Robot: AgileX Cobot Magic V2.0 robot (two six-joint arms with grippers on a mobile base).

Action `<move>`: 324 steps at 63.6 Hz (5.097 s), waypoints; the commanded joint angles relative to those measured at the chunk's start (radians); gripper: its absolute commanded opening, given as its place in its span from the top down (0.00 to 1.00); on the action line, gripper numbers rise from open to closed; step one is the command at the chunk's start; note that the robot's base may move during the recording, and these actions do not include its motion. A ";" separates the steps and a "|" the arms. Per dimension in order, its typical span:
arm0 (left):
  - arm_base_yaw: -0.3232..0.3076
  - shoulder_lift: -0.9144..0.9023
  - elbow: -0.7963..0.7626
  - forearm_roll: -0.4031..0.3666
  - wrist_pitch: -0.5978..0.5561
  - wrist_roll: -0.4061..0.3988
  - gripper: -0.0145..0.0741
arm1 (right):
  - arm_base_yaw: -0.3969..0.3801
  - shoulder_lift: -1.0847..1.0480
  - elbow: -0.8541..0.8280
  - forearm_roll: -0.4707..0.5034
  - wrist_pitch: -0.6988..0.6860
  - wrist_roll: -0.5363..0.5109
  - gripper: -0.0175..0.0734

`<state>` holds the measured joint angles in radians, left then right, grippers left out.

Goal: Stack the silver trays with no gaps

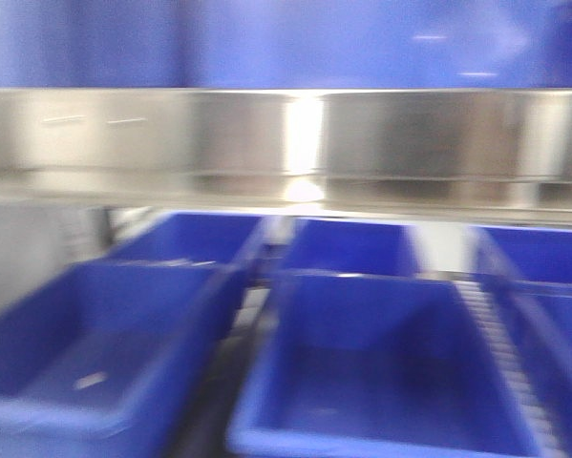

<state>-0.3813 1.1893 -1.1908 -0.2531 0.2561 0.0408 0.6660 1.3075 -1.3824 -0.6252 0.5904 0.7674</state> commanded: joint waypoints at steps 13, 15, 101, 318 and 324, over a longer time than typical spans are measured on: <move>-0.020 -0.009 -0.012 -0.043 -0.019 0.001 0.86 | 0.016 -0.004 -0.011 0.025 -0.131 -0.010 0.87; -0.020 -0.009 -0.012 -0.043 -0.019 0.001 0.86 | 0.016 -0.004 -0.011 0.025 -0.131 -0.010 0.87; -0.020 -0.009 -0.012 -0.043 -0.019 0.001 0.86 | 0.016 -0.004 -0.011 0.025 -0.131 -0.010 0.87; 0.118 0.150 -0.012 -0.031 0.297 -0.041 0.85 | 0.016 0.224 -0.013 0.105 0.174 0.012 0.89; 0.118 0.109 -0.012 -0.031 0.278 0.001 0.83 | 0.016 0.189 -0.013 0.090 0.161 0.012 0.89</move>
<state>-0.2591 1.3403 -1.1931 -0.2752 0.5621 0.0062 0.6806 1.5411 -1.3858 -0.5042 0.7694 0.7779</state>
